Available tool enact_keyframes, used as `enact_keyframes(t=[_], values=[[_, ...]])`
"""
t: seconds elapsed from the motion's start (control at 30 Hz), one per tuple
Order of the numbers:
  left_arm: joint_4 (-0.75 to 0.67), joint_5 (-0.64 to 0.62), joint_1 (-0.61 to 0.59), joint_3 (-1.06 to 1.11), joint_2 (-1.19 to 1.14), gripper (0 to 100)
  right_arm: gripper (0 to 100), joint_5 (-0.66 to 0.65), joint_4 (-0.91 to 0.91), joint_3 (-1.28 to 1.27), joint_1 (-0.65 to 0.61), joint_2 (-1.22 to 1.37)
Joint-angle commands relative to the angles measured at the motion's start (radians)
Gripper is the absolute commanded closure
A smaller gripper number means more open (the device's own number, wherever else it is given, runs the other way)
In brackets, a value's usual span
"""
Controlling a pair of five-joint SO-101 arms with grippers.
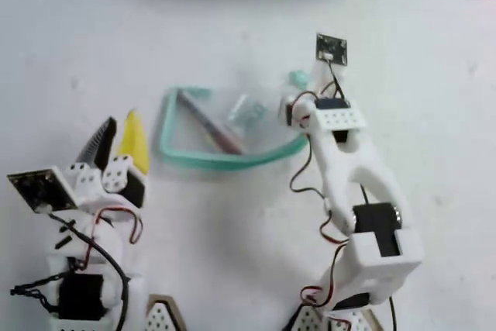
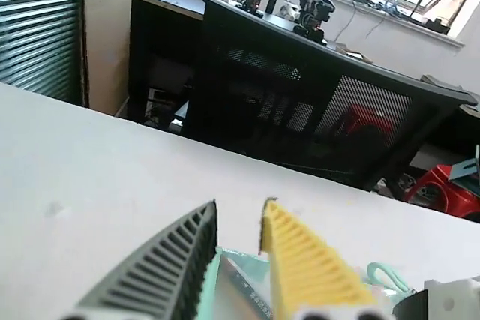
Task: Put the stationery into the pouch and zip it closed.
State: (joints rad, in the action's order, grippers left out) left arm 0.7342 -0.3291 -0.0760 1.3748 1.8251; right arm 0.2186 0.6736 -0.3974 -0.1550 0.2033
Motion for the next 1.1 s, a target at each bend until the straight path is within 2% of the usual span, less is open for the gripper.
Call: enact_keyframes(t=[0.0,0.1,0.3,0.4,0.5,0.77,0.9,0.97,1.07], values=[[-0.034,0.086,0.074,-0.017,-0.007,98,98.1,-0.028,-0.05,0.005,0.013,0.016],[-0.025,0.129,0.113,-0.011,-0.007,98,94.3,-0.061,-0.031,0.005,0.033,0.007],[-0.043,0.141,0.108,0.063,-0.008,98,68.9,-0.094,0.002,0.0,0.039,-0.002],[-0.103,0.213,0.108,0.107,-0.008,98,64.6,-0.089,0.01,0.002,0.042,-0.002],[-0.144,0.285,0.108,0.144,-0.012,97,64.7,-0.092,0.018,0.003,0.045,-0.004],[-0.14,0.354,0.119,0.14,-0.021,95,64.7,-0.097,0.084,-0.002,0.047,-0.041],[-0.138,0.367,0.119,0.046,-0.176,95,65.3,-0.089,0.116,0.0,0.073,-0.05],[-0.107,0.365,0.127,-0.054,-0.341,95,70.8,-0.087,0.128,0.005,0.122,-0.061],[-0.057,0.365,0.14,-0.235,-0.638,98,85.9,-0.086,0.113,0.005,0.216,-0.094]])
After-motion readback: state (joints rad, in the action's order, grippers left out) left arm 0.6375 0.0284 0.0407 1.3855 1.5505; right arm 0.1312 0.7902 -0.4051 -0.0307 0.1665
